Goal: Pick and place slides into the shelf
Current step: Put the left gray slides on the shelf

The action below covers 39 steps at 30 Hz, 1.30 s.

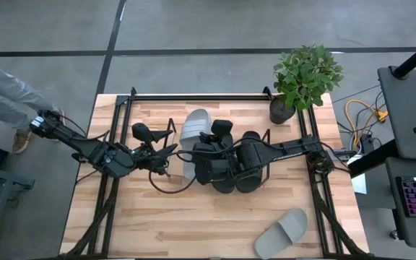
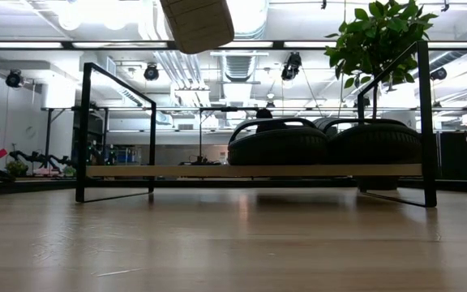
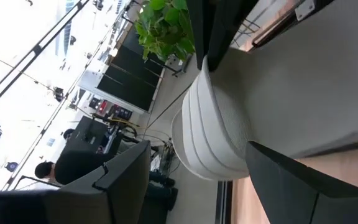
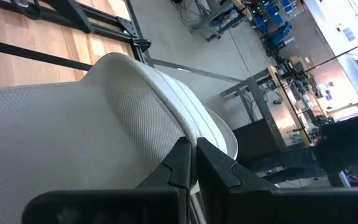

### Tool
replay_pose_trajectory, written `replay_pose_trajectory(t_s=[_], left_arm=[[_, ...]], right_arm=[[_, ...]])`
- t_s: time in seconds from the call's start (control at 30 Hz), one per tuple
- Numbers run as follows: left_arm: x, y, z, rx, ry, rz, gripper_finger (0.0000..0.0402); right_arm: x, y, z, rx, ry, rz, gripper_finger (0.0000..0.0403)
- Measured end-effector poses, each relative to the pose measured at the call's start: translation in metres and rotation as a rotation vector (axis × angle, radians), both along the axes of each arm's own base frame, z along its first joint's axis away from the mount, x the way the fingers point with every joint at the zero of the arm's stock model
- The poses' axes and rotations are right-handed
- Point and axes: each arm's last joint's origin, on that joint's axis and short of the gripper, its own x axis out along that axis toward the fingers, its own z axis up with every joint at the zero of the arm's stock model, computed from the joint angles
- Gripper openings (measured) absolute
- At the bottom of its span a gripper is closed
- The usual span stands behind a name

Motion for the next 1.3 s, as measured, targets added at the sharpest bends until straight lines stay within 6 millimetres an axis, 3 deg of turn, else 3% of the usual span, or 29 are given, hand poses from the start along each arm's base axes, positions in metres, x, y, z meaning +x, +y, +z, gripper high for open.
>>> replay_pose_trajectory(t_s=[0.2, 0.5, 0.97, 1.1, 1.3], left_arm=[[0.014, -0.007, -0.014, -0.004, 0.034, 0.003, 0.0247], [0.031, -0.007, -0.015, 0.035, 0.013, 0.057, 0.0247], [0.033, 0.011, -0.011, 0.04, -0.008, 0.168, 0.0243], [0.035, 0.013, -0.014, 0.046, 0.004, 0.179, 0.0205], [0.042, 0.012, -0.021, 0.086, 0.054, 0.188, 0.0079]], right_arm=[[0.001, 0.0, 0.001, 0.006, -0.02, 0.0, 0.0008], [0.005, 0.003, 0.001, 0.071, -0.037, 0.055, 0.0008], [0.007, 0.005, 0.002, 0.042, -0.031, 0.069, 0.0008], [0.008, 0.007, 0.004, 0.035, -0.037, 0.082, 0.0008], [0.008, 0.01, 0.005, 0.024, -0.036, 0.1, 0.0008]])
